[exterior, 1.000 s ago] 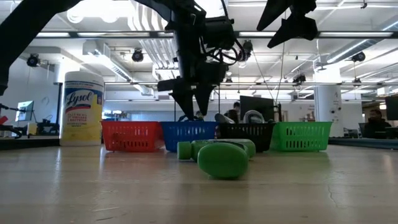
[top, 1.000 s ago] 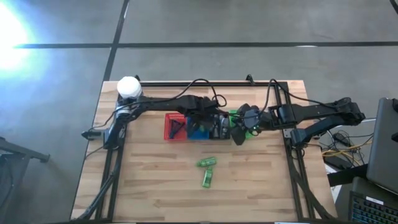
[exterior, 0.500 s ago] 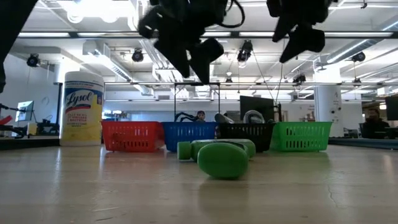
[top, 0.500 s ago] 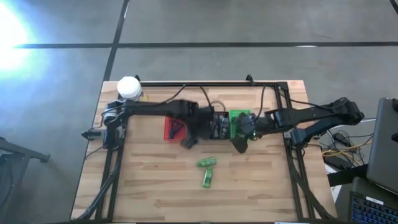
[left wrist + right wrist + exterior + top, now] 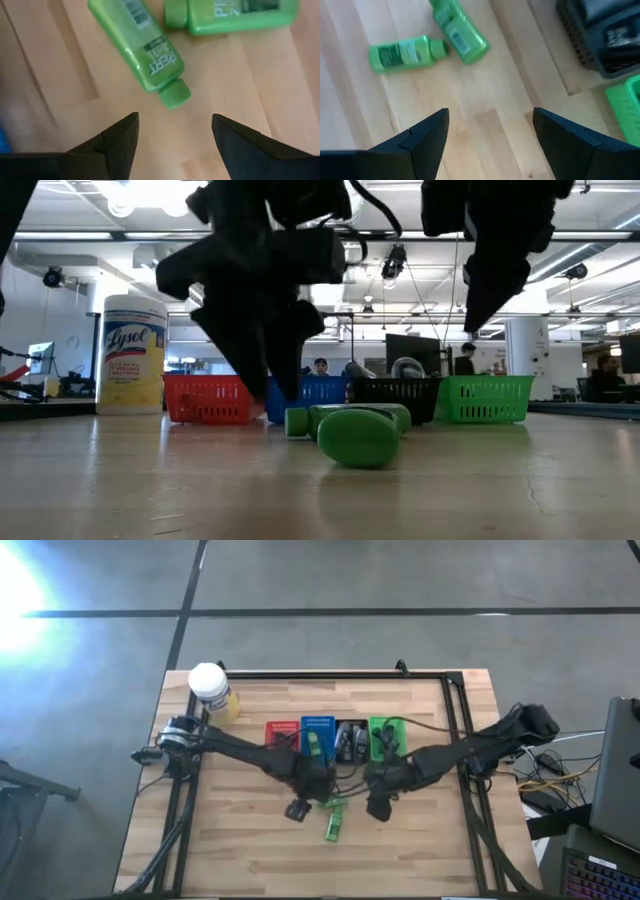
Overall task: Pick & Place Travel size toiletries
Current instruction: Put the green shampoo into the blue bin
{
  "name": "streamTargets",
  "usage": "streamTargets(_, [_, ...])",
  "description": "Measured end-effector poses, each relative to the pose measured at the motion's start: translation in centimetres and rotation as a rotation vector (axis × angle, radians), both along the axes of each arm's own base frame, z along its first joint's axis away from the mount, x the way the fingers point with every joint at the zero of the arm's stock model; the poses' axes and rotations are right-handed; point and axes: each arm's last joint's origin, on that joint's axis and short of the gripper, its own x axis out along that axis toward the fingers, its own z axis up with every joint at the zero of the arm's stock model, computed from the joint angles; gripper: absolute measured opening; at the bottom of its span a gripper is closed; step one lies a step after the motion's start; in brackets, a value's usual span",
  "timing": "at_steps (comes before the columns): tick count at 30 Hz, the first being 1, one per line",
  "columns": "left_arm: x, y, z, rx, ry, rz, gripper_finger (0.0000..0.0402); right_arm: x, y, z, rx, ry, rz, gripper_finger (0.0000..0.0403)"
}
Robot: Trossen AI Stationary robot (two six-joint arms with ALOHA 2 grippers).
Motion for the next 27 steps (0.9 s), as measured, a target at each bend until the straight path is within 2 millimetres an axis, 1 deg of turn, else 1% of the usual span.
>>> streamTargets(3, [-0.1, -0.7, -1.0, -0.061, -0.016, 0.124, 0.0257, 0.7, 0.9, -0.8, -0.008, 0.028, 0.019, 0.0285])
streamTargets(6, [-0.1, -1.4, -1.1, -0.108, -0.044, 0.244, 0.0257, 1.1, 1.4, -1.1, -0.007, 0.040, 0.018, 0.0293])
streamTargets(10, [-0.2, -1.9, -1.1, -0.037, -0.080, 0.415, 0.0257, 1.2, 1.6, -1.3, -0.017, 0.041, 0.021, 0.0302])
streamTargets(13, [0.2, -2.1, -0.6, -0.020, -0.144, 0.506, 0.0257, 1.0, 1.6, -1.4, -0.043, 0.042, 0.074, 0.0308])
streamTargets(17, [1.0, -2.3, -0.7, -0.051, -0.212, 0.517, 0.0257, 0.7, 1.5, -1.6, -0.077, 0.049, 0.146, 0.0314])
streamTargets(23, [1.3, -2.6, -1.7, -0.055, -0.192, 0.472, 0.0257, 0.9, 1.5, -2.1, -0.097, 0.048, 0.195, 0.0325])
streamTargets(27, [1.4, -2.7, -2.5, -0.030, -0.181, 0.426, 0.0257, 1.4, 1.7, -1.9, -0.101, -0.017, 0.225, 0.0333])
